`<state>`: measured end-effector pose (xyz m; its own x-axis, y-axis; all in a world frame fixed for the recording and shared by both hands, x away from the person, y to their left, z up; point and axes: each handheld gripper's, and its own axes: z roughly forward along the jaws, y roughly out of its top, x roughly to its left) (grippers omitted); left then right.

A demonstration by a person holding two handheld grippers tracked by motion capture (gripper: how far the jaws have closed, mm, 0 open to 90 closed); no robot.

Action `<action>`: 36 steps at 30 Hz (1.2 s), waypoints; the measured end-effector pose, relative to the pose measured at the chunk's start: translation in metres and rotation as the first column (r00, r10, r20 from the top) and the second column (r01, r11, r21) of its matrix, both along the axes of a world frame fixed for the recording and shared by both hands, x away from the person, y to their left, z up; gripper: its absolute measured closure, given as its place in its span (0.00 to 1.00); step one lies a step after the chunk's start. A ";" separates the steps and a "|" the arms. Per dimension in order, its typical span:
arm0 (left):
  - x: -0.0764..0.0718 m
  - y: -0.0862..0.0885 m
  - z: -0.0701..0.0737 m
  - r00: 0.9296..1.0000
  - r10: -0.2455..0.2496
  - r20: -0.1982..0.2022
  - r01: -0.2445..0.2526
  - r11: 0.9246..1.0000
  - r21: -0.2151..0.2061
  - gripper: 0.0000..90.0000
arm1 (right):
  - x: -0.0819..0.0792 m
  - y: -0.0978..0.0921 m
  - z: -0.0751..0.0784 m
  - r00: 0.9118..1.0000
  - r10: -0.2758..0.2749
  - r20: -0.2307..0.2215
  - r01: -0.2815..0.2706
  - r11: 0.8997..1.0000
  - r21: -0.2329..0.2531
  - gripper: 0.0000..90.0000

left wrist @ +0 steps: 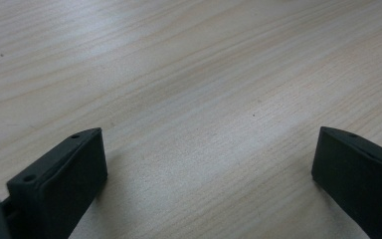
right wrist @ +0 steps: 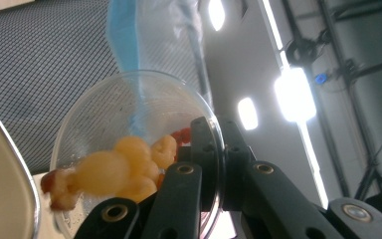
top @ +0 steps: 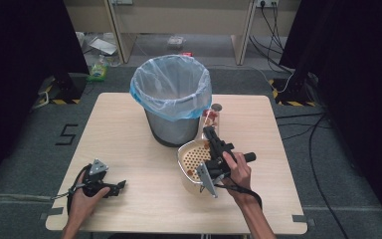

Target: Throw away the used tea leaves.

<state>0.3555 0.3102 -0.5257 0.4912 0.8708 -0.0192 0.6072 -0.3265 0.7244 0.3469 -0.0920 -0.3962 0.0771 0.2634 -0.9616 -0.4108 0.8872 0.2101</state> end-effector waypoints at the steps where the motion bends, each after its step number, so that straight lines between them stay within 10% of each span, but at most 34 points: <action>1: 0.000 0.000 0.000 1.000 0.000 0.000 0.000 1.000 -0.001 0.00 | 0.001 -0.001 0.000 1.000 -0.009 -0.009 0.009 1.000 0.006 0.98; 15: 0.000 0.000 0.000 1.000 0.000 0.000 0.000 1.000 -0.001 0.00 | -0.001 -0.005 -0.001 0.998 -0.002 0.070 0.004 1.000 -0.029 0.98; 36: 0.000 0.000 0.000 1.000 0.001 -0.001 -0.001 1.000 -0.001 0.00 | -0.001 -0.005 -0.001 0.997 -0.007 0.073 0.010 0.999 -0.045 0.98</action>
